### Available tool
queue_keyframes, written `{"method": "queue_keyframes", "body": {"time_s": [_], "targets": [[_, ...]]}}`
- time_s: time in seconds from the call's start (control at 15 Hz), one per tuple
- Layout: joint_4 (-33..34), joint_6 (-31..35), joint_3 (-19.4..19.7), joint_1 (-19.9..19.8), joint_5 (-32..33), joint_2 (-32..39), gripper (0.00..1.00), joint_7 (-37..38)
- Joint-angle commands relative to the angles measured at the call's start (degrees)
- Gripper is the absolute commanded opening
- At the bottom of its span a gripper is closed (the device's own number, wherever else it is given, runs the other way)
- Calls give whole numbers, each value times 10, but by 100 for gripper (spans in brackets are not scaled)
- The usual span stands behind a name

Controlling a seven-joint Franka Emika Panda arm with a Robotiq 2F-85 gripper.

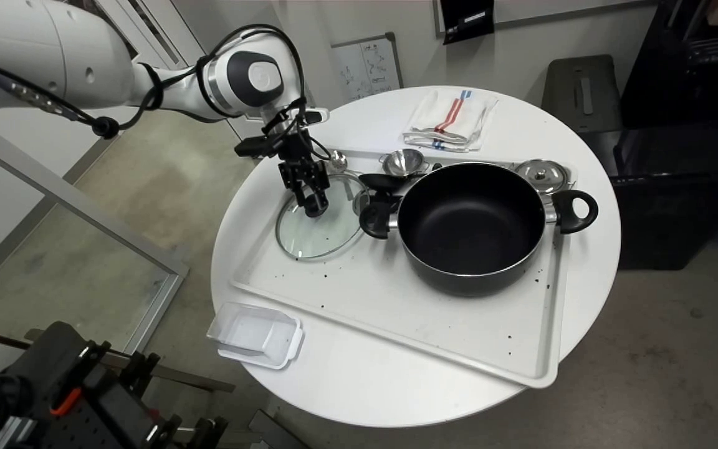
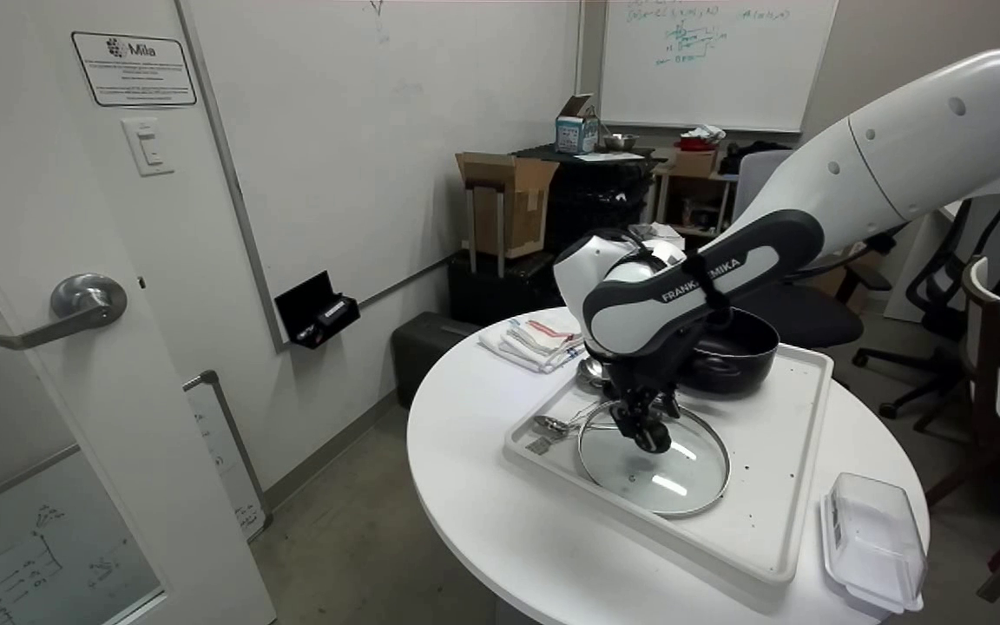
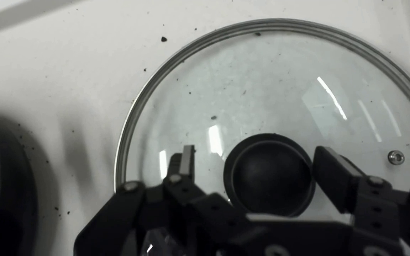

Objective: Put the lid on the pot

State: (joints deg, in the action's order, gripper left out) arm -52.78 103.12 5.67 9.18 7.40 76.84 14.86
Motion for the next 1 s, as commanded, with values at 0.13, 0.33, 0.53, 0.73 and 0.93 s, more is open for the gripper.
{"method": "queue_keyframes", "body": {"time_s": [0.13, 0.33, 0.53, 0.73, 0.93], "targets": [[48, -26, 4, 4, 10, 24, 35, -21], [53, -29, 5, 3, 10, 27, 24, -22], [54, -30, 4, 3, 9, 25, 24, -25], [43, -28, 3, 4, 7, 11, 24, -26], [14, -22, 0, 10, 7, -18, 24, -27]]}}
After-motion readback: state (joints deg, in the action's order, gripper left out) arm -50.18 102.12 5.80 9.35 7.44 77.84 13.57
